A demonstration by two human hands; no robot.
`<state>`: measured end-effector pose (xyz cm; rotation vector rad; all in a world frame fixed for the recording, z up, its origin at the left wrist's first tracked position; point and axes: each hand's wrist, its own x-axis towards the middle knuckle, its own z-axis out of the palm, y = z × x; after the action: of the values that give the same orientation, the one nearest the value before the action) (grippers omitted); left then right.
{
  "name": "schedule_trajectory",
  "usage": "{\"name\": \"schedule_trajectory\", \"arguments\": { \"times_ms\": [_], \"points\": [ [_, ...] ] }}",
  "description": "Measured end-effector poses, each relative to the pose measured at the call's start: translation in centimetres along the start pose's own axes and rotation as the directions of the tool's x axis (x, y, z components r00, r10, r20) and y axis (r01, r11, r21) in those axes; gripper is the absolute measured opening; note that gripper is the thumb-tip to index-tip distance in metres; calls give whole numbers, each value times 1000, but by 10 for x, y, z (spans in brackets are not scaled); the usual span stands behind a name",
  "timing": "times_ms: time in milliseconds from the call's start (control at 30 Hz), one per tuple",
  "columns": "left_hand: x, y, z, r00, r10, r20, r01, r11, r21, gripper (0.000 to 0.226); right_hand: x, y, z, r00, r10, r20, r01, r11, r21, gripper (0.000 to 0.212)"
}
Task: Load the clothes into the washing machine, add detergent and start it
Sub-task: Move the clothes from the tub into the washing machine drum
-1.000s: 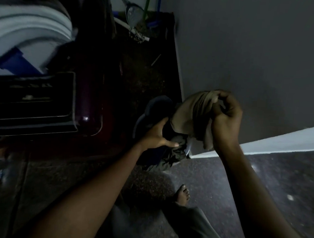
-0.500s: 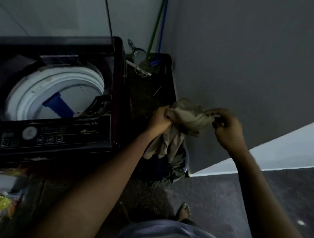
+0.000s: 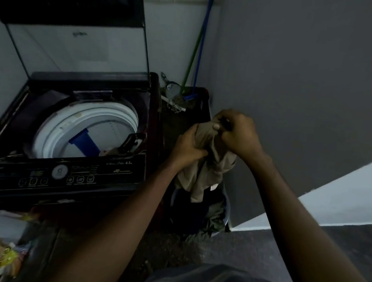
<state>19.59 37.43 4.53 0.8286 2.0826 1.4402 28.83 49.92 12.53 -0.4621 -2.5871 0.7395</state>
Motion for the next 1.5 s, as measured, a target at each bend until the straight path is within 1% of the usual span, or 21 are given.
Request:
{"name": "schedule_trajectory", "arguments": {
  "times_ms": [100,233,300,400,433,467,500,533,567,600,633,700,733,800,900,1000,1167,1233,1333,1433,1500],
  "points": [
    [-7,-11,-5,996,-62,60,67,994,-86,63,23,-35,-18,996,-66,-68,79,976,202,6],
    [-11,-13,-13,982,-187,-17,173,935,-309,32,42,-61,-41,978,-73,-196,149,901,408,9],
    [-10,-10,-25,979,-201,-43,176,930,-323,22,48,-55,-46,953,-12,-304,152,883,444,5],
    [-6,0,-50,972,-205,-117,142,905,-402,21,46,-22,-37,918,163,-362,10,902,431,7],
    [-2,5,-56,961,-224,-164,138,897,-421,20,43,-9,-33,927,202,-317,-71,922,381,5],
    [1,11,-62,946,-246,-213,127,882,-453,19,39,4,-29,957,225,-180,-165,940,300,2],
    [4,19,-67,927,-272,-259,122,870,-477,22,34,9,-26,970,237,64,-244,956,160,9],
    [8,26,-72,917,-274,-289,116,877,-466,25,29,14,-22,913,237,333,-251,968,1,15],
    [12,31,-77,920,-257,-297,103,888,-447,26,24,13,-18,829,249,500,-226,968,-107,15],
    [16,35,-81,935,-209,-285,80,911,-405,27,21,11,-12,807,242,538,-219,970,-106,15],
    [18,42,-85,954,-165,-250,69,933,-354,30,18,4,-7,843,218,491,-243,970,-13,27],
    [16,53,-89,965,-141,-222,91,971,-220,30,17,-15,9,928,191,319,-290,909,300,60],
    [12,60,-91,967,-131,-217,73,963,-258,26,18,-26,18,945,158,286,-267,877,400,68],
    [11,70,-98,970,-101,-219,11,926,-377,10,20,-46,38,964,69,258,-192,851,488,57],
    [11,72,-118,987,-44,-153,-13,937,-349,28,29,-74,63,990,127,60,-139,798,587,22],
    [-3,59,-149,989,39,-144,-77,959,-271,55,44,-104,78,976,216,-37,-115,650,751,27],
    [-23,26,-210,981,41,-188,-105,933,-344,49,77,-154,116,951,309,-6,-121,391,912,40],
    [-27,14,-240,979,20,-204,-83,947,-310,52,86,-171,139,951,308,25,-141,362,921,37],
    [-26,-6,-287,960,-27,-277,-42,970,-238,45,103,-193,178,968,245,52,-153,414,898,33],
    [-14,-38,-321,921,-31,-389,13,999,-48,33,132,-185,230,995,99,10,-77,703,707,39],
    [-7,-68,-336,896,-81,-437,118,991,59,29,143,-184,247,989,19,145,-88,865,494,45]
  ]
}}
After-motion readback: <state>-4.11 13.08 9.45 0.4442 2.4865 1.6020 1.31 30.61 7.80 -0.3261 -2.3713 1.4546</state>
